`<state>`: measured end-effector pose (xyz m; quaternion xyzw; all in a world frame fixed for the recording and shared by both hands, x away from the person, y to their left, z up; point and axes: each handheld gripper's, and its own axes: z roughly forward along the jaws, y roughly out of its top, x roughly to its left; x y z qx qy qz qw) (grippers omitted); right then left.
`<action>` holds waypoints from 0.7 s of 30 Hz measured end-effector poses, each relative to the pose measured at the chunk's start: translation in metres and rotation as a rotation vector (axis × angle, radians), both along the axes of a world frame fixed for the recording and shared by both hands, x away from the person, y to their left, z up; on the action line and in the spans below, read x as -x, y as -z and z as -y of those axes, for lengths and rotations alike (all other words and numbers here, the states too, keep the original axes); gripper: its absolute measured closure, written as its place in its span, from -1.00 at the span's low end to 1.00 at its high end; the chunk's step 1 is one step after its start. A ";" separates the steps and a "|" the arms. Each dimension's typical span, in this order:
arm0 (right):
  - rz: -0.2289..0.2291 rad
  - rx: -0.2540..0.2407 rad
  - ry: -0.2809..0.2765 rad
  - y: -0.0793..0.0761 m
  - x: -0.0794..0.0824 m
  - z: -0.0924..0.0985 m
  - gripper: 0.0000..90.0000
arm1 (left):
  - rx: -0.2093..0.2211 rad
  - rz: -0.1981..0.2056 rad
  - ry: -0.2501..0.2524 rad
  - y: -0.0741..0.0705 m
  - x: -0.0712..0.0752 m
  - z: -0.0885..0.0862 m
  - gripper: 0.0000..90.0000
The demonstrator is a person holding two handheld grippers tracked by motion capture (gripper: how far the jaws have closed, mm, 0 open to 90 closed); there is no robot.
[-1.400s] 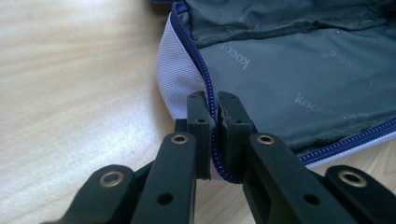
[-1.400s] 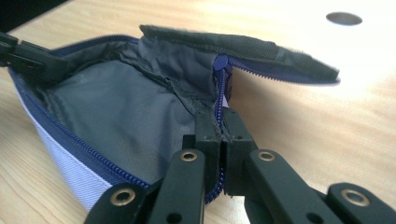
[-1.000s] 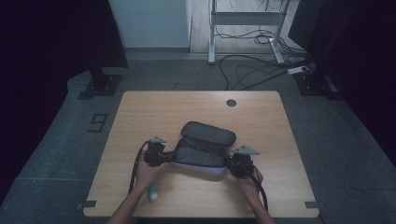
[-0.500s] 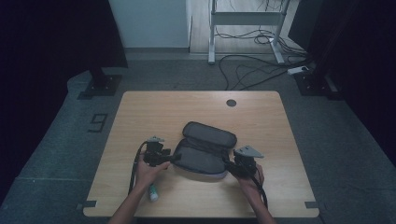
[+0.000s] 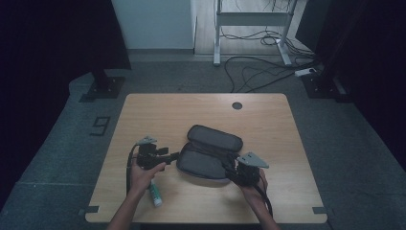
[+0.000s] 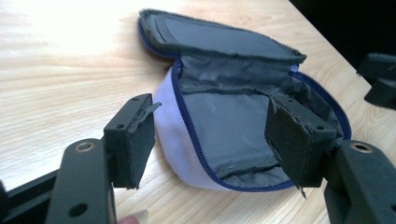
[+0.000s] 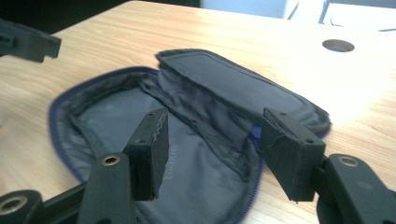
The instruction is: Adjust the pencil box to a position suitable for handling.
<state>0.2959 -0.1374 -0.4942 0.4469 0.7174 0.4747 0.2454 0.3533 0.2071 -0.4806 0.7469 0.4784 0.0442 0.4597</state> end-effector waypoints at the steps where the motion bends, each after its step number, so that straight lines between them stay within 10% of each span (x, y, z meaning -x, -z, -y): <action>1: -0.002 -0.003 -0.014 -0.002 0.002 -0.004 -0.06 | -0.004 0.008 -0.005 -0.002 0.001 -0.003 -0.23; 21: -0.028 -0.006 -0.139 0.000 0.012 -0.042 -0.04 | -0.057 0.046 -0.010 0.001 0.025 -0.030 -0.19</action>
